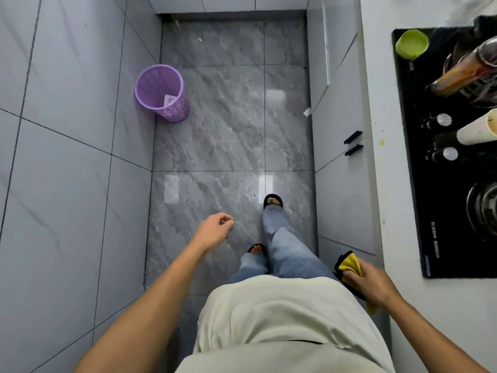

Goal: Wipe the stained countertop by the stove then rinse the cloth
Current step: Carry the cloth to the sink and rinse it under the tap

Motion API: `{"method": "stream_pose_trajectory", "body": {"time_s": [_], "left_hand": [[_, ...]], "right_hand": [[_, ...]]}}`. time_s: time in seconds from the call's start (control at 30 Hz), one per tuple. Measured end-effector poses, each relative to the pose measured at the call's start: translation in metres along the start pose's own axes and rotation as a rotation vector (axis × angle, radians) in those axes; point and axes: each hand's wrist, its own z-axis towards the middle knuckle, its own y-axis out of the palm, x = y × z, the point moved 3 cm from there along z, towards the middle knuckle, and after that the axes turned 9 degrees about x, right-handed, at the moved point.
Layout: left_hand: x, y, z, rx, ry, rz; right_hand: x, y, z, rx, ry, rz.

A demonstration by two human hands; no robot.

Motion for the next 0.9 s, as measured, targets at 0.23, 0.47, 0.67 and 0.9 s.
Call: {"method": "stream_pose_trajectory", "body": {"time_s": [0.23,0.47,0.67,0.9], "left_hand": [[0.039,-0.04,0.062,0.018,-0.052,0.047],[0.008,-0.073,0.084,0.008,-0.257,0.081],[0.007,-0.107,0.116,-0.029,-0.365,0.042],[0.063,-0.188,0.214,-0.002,-0.323,0.026]], "right_hand": [[-0.068,-0.049,0.098,0.018,-0.008,-0.03],[-0.217,-0.129,0.21,0.072,-0.13,0.08],[-0.344,-0.18,0.28,0.121,-0.258,0.187],[-0.425,-0.203,0.328,0.129,-0.254,0.154]]}}
